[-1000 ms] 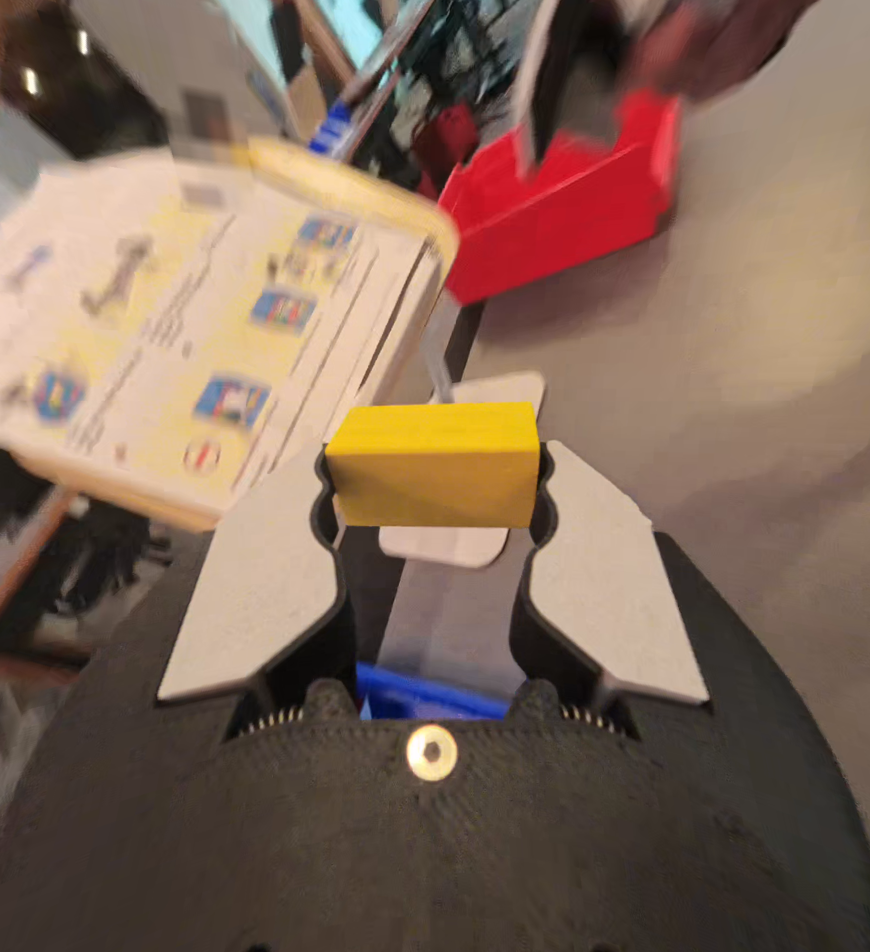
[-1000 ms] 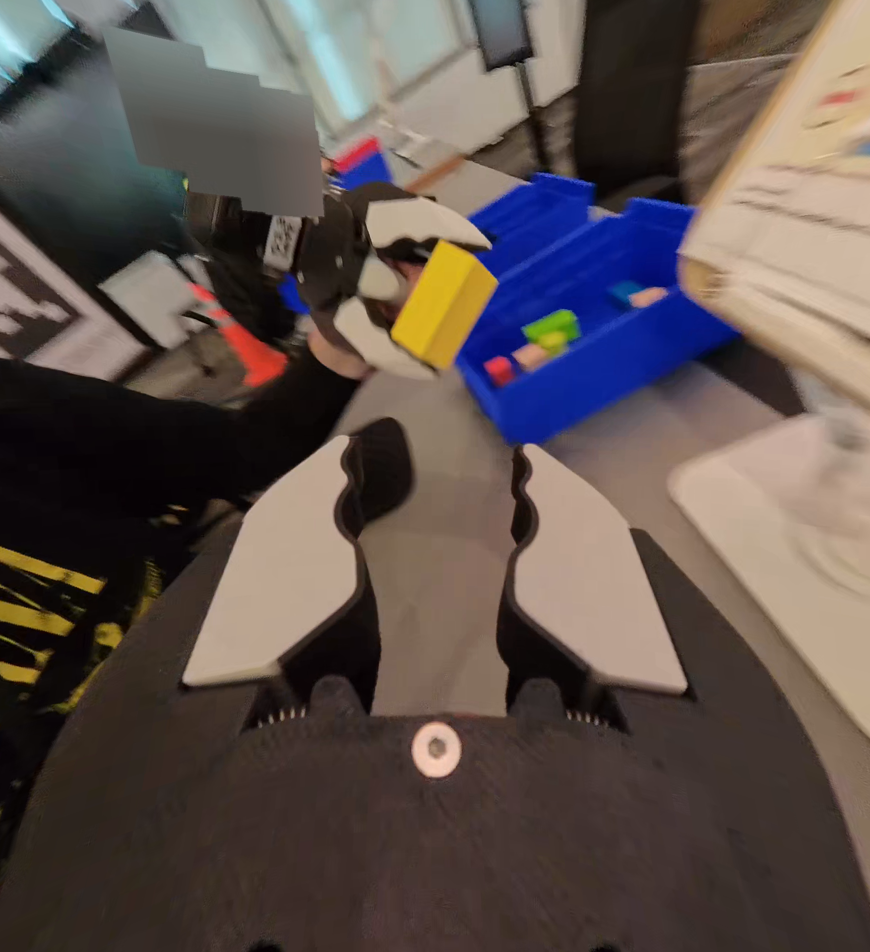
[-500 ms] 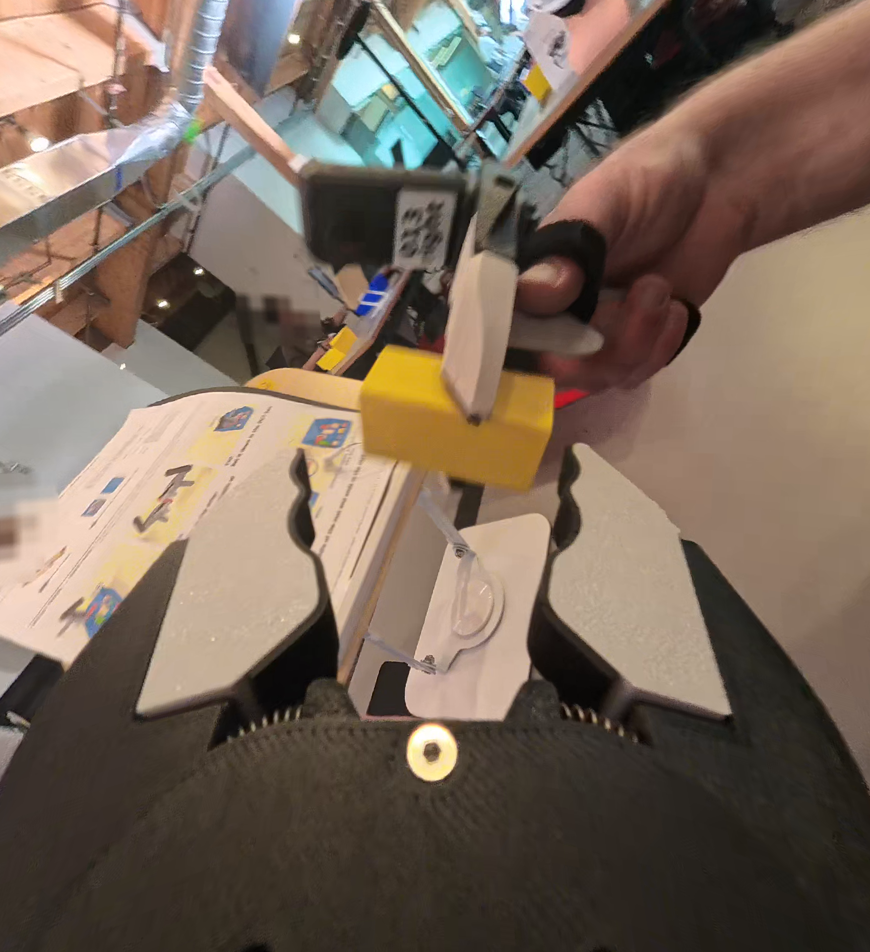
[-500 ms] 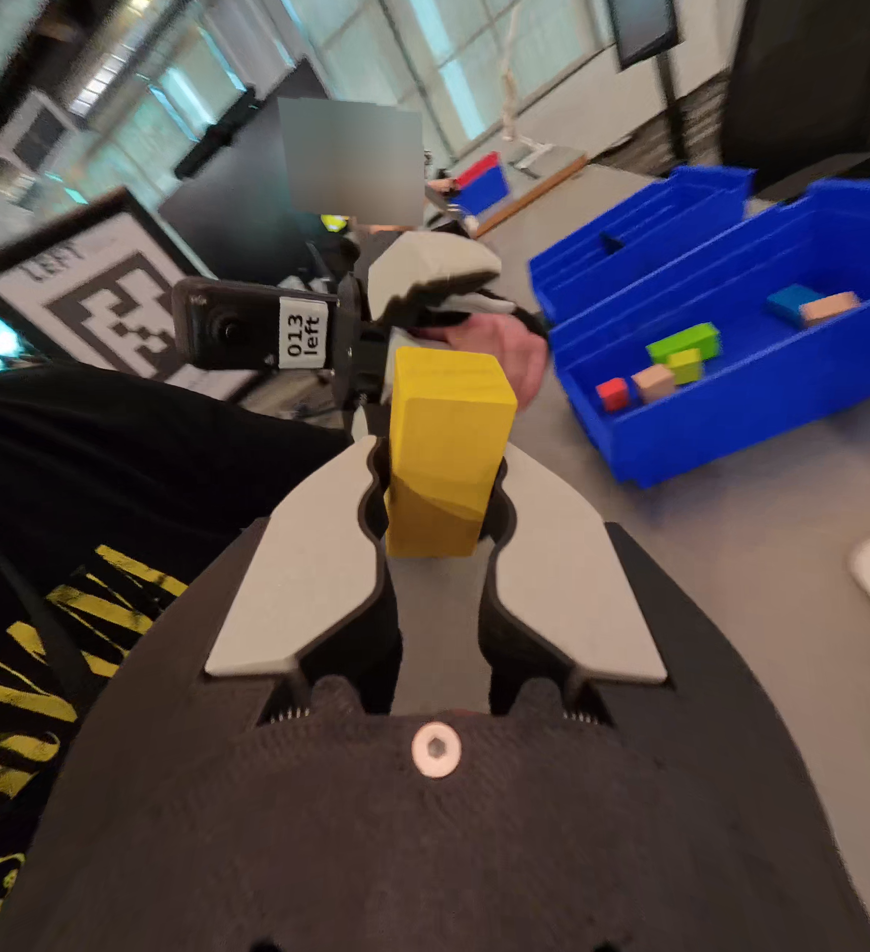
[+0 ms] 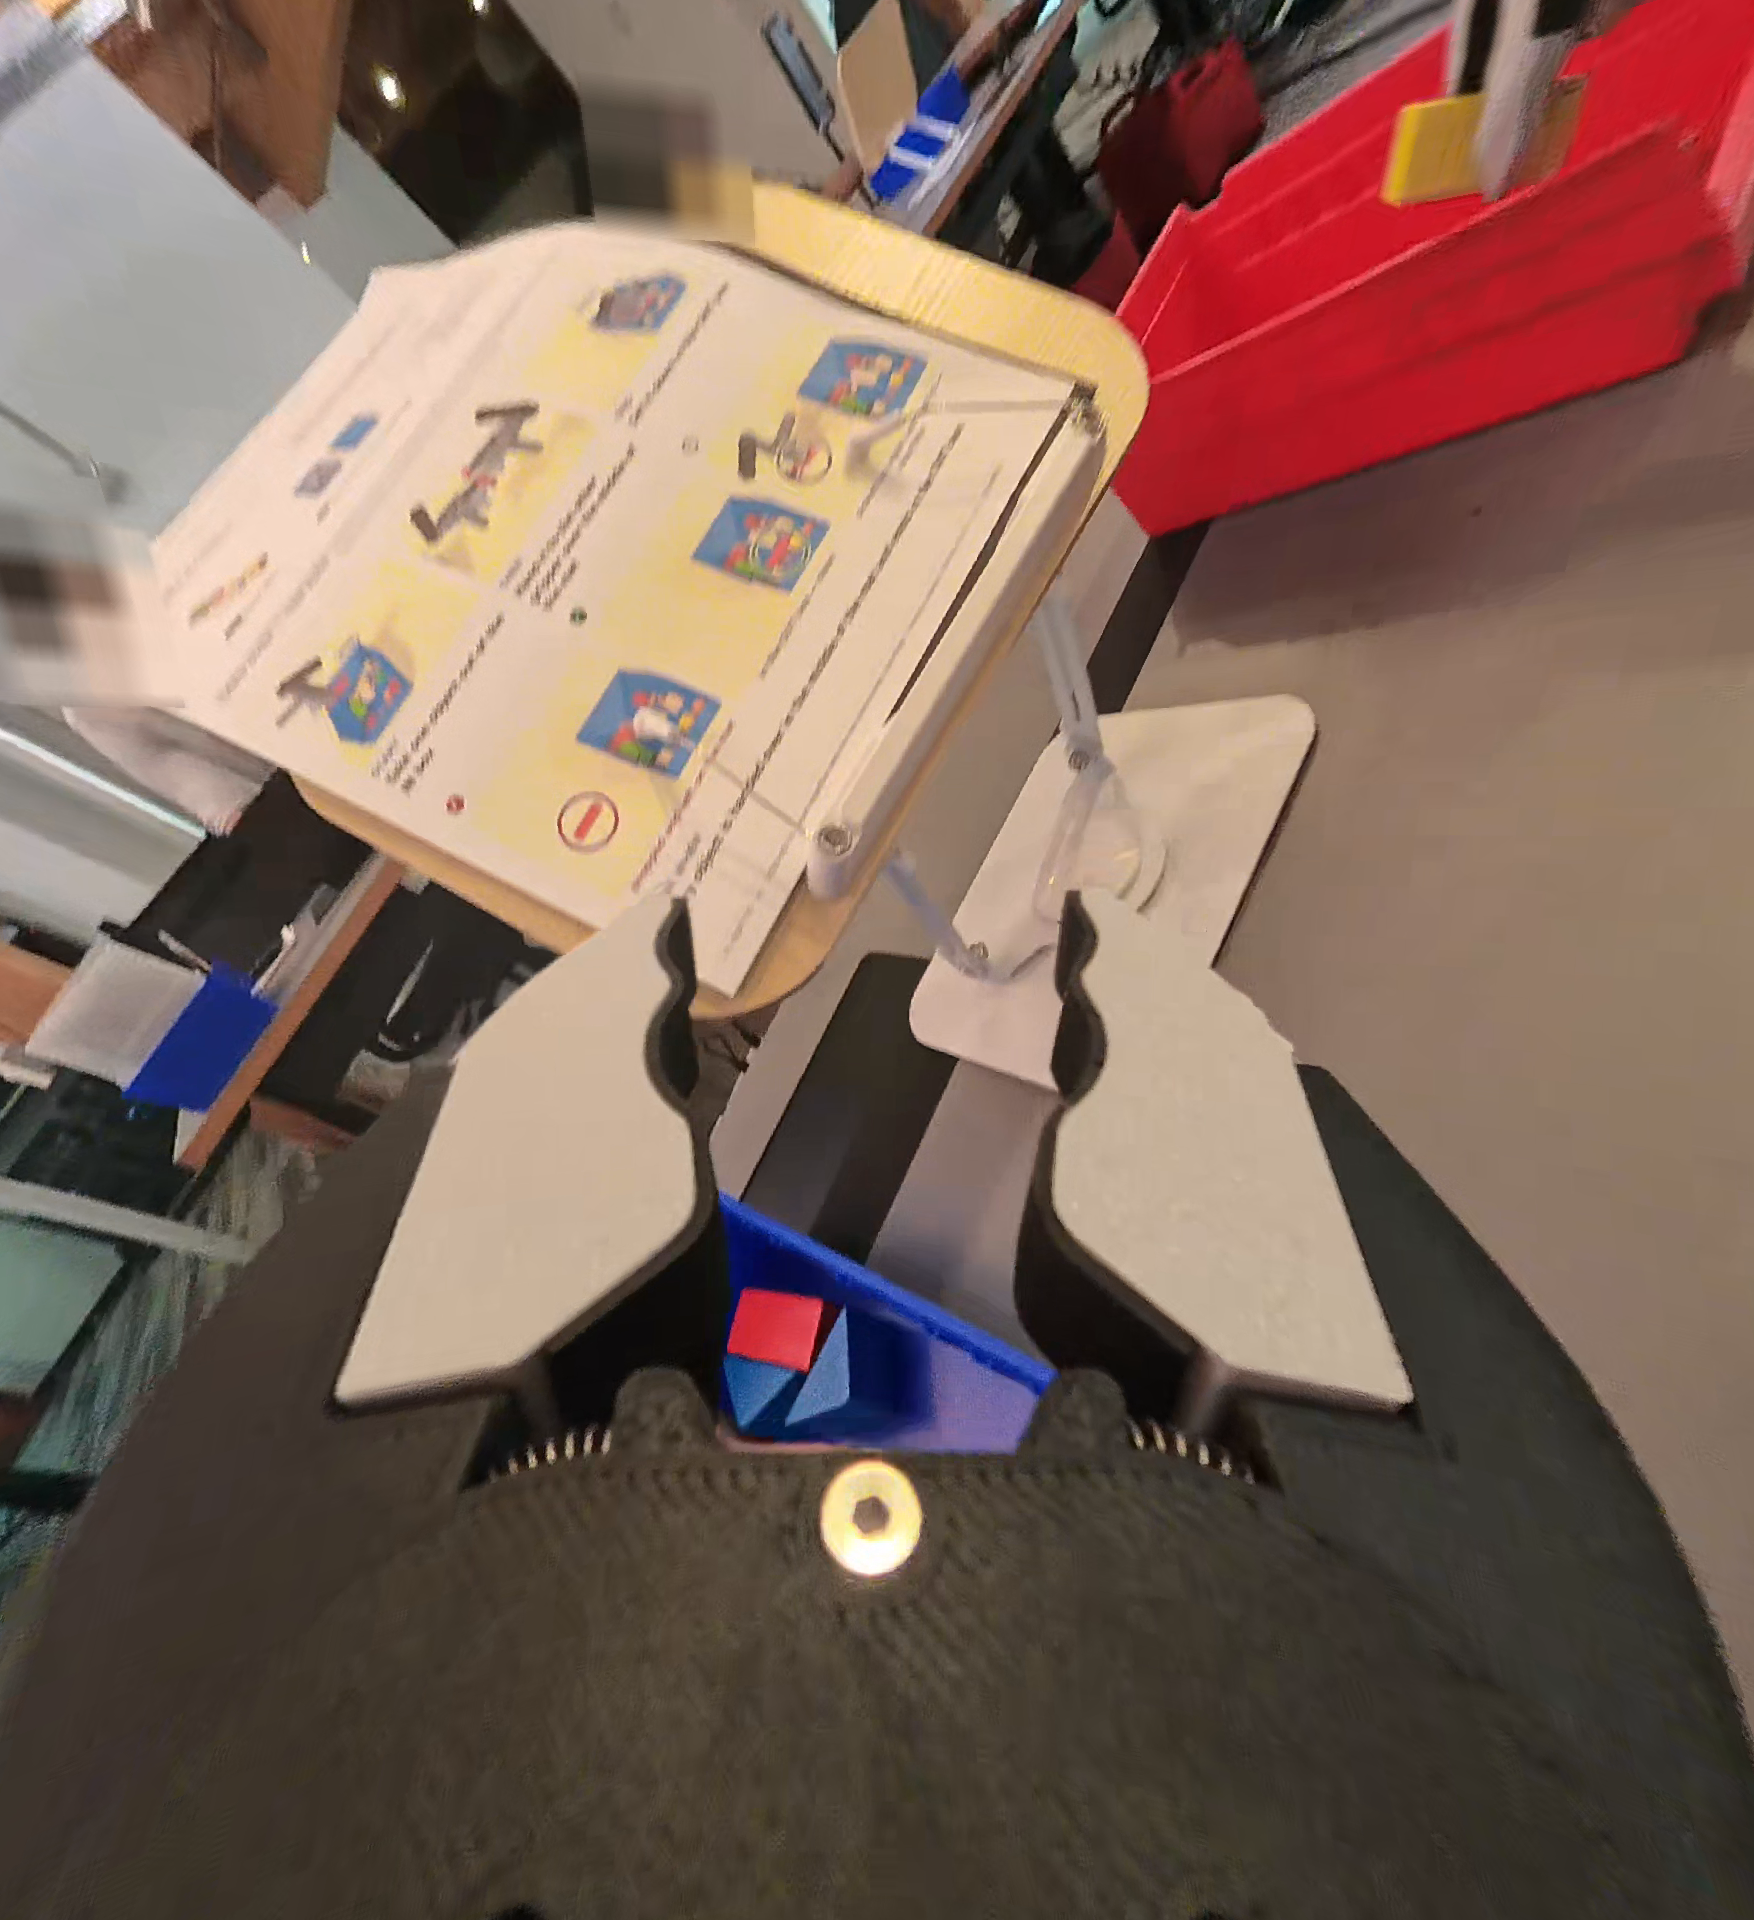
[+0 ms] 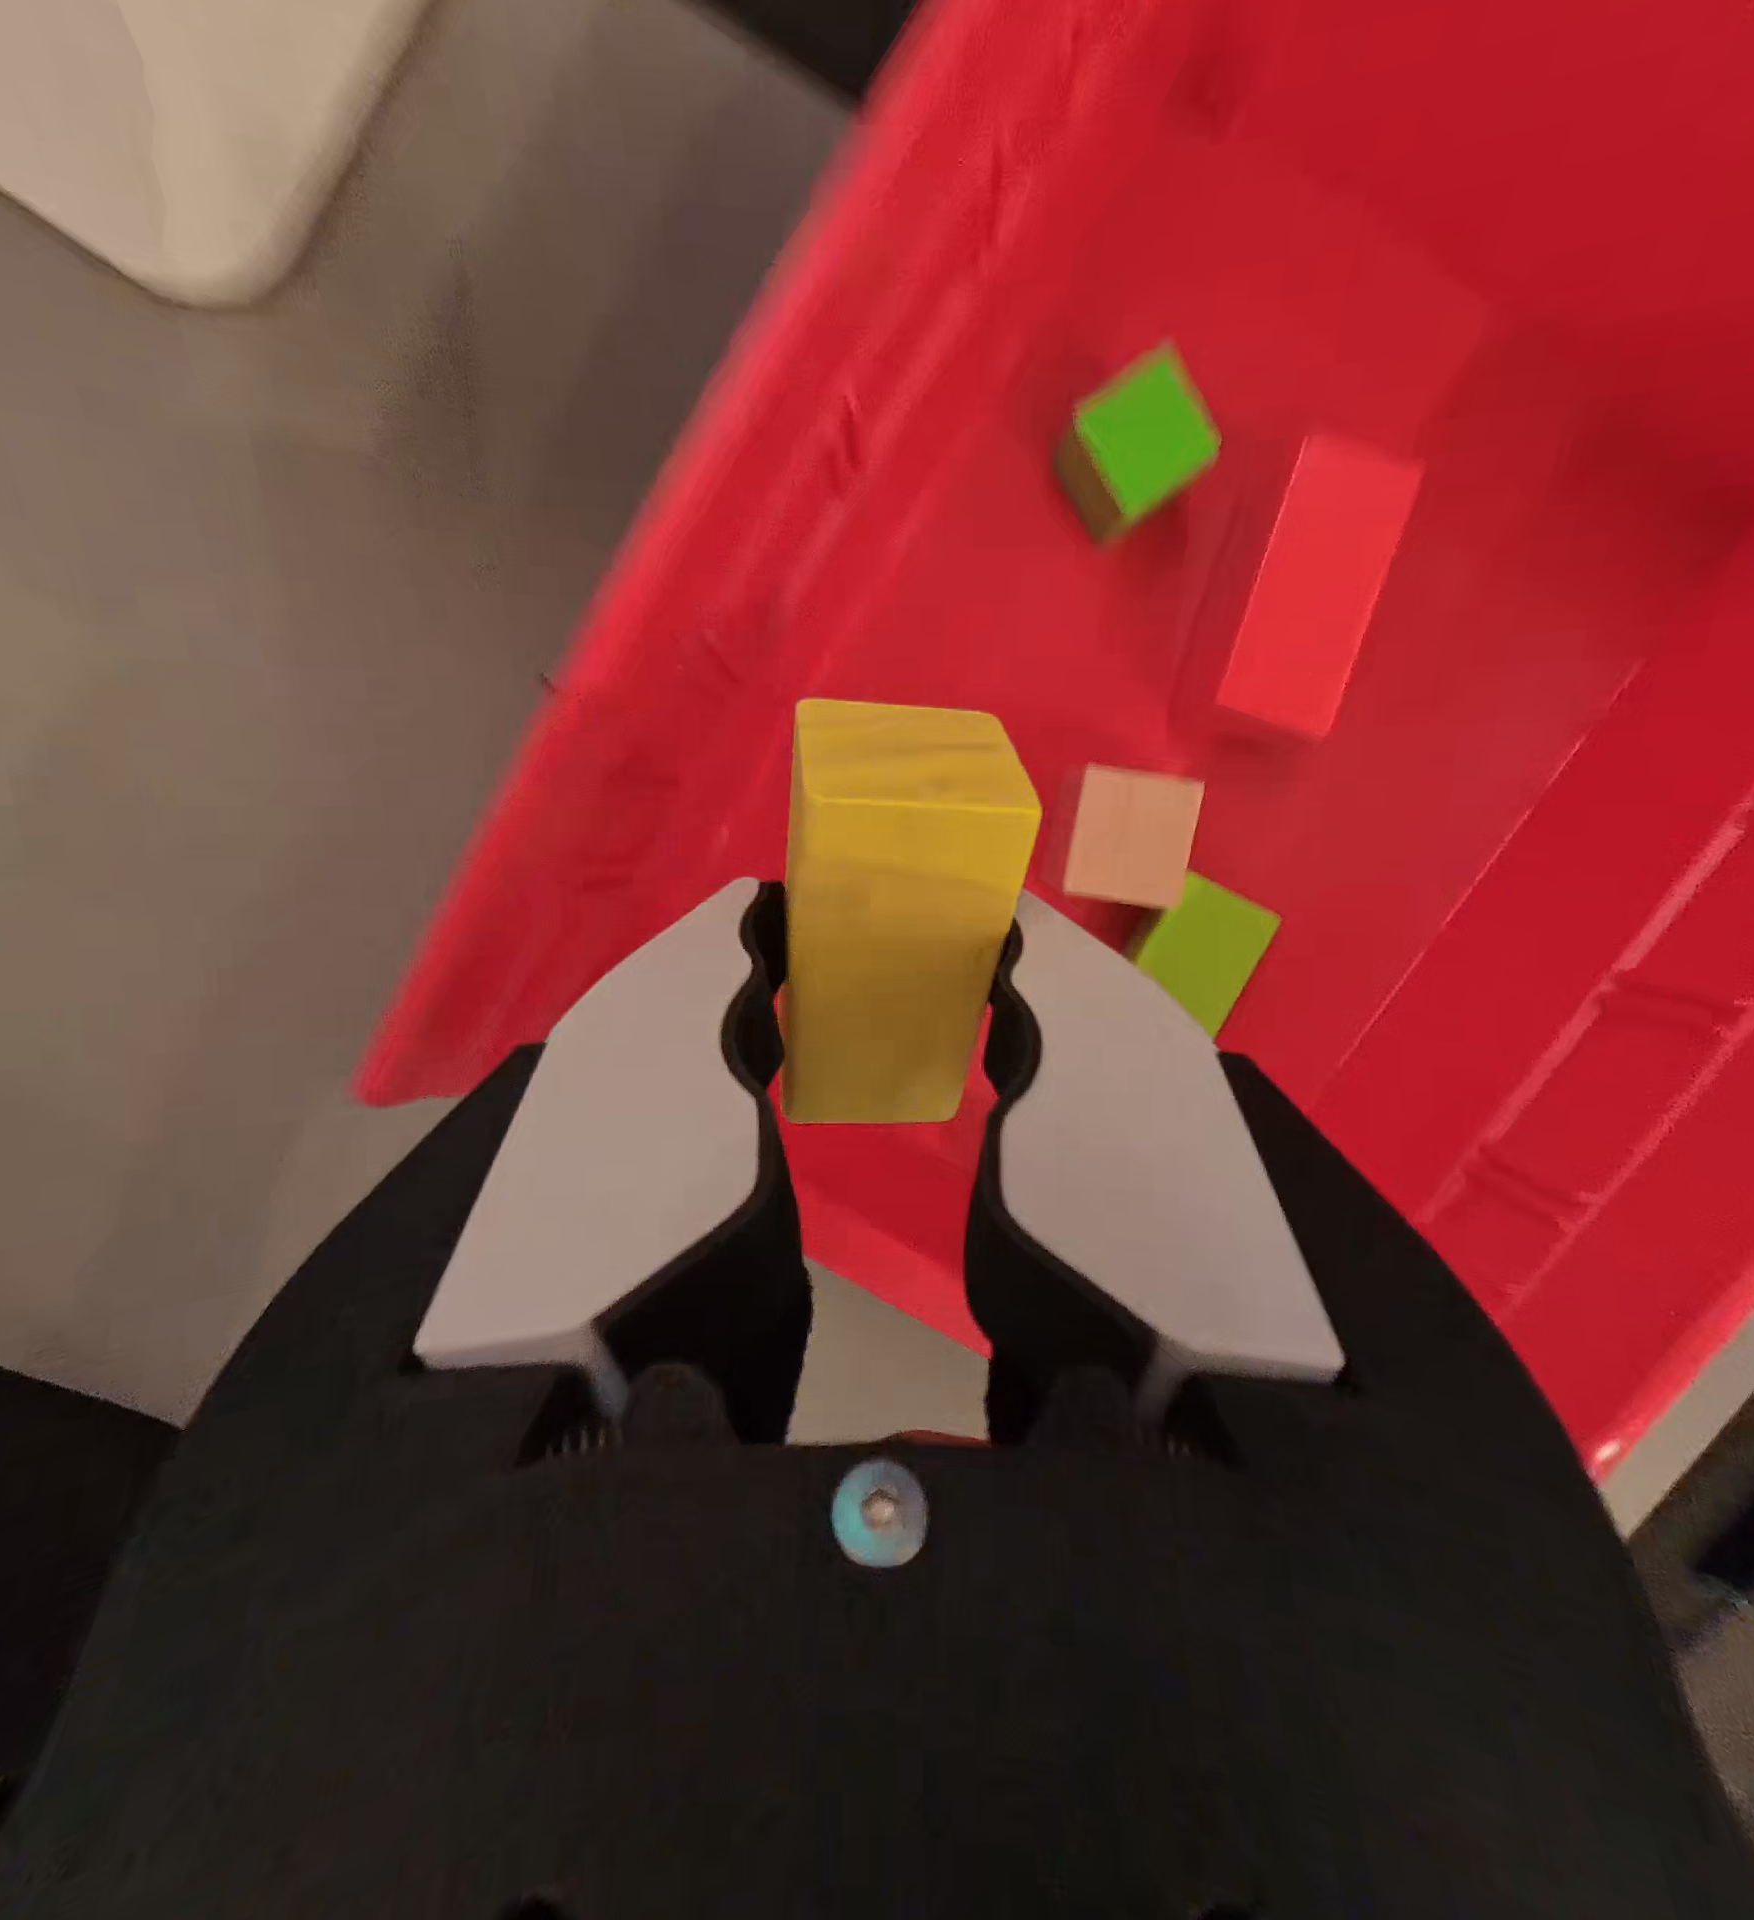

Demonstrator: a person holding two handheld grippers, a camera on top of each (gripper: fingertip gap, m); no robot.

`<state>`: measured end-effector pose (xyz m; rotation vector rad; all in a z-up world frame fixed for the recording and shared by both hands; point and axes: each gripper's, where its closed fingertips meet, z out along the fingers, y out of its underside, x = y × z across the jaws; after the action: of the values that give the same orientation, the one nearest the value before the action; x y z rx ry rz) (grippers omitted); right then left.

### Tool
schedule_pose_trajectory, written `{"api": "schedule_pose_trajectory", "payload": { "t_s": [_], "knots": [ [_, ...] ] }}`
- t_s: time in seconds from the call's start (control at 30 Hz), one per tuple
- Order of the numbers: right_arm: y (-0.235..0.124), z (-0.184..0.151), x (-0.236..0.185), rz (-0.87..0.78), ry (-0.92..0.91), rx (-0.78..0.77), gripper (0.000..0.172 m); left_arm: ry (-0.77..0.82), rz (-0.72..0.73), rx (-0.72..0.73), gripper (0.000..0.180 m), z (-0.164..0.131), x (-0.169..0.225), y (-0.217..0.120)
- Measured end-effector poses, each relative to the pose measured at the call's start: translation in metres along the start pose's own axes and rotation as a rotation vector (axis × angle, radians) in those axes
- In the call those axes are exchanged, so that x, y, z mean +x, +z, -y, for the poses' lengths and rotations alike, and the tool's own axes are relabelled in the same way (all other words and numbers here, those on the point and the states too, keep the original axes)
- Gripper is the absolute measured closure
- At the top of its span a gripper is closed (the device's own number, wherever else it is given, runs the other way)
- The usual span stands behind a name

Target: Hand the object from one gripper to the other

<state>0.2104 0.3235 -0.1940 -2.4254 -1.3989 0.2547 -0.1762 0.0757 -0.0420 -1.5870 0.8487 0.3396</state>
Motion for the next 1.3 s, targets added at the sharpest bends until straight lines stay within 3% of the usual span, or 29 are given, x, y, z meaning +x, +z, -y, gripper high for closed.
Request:
{"api": "schedule_pose_trajectory", "payload": {
  "t_s": [0.2,0.53,0.73,0.8,0.97,1.17,1.3],
  "knots": [
    [0.044,-0.036,0.01,-0.024,-0.013,-0.211,0.137,-0.013,0.004,-0.154,0.111,-0.039,-0.008,0.0],
    [0.059,-0.044,0.01,0.003,-0.037,-0.323,0.137,-0.047,0.024,-0.307,0.109,-0.085,-0.025,-0.013],
    [0.059,-0.045,0.008,0.042,-0.048,-0.343,0.13,-0.072,-0.001,-0.383,0.106,-0.109,-0.028,-0.018],
    [0.059,-0.045,0.007,0.04,-0.054,-0.347,0.121,-0.089,-0.041,-0.441,0.103,-0.125,-0.027,-0.02],
    [0.047,-0.04,0.007,0.007,-0.049,-0.284,0.118,-0.129,-0.166,-0.568,0.102,-0.168,-0.026,-0.028],
    [0.02,-0.03,0.001,-0.059,-0.068,-0.182,0.121,-0.198,-0.342,-0.875,0.099,-0.242,-0.02,-0.029],
    [0.008,-0.027,-0.008,-0.065,-0.095,-0.15,0.123,-0.025,-0.367,-1.051,0.108,-0.275,-0.045,-0.037]
  ]
}}
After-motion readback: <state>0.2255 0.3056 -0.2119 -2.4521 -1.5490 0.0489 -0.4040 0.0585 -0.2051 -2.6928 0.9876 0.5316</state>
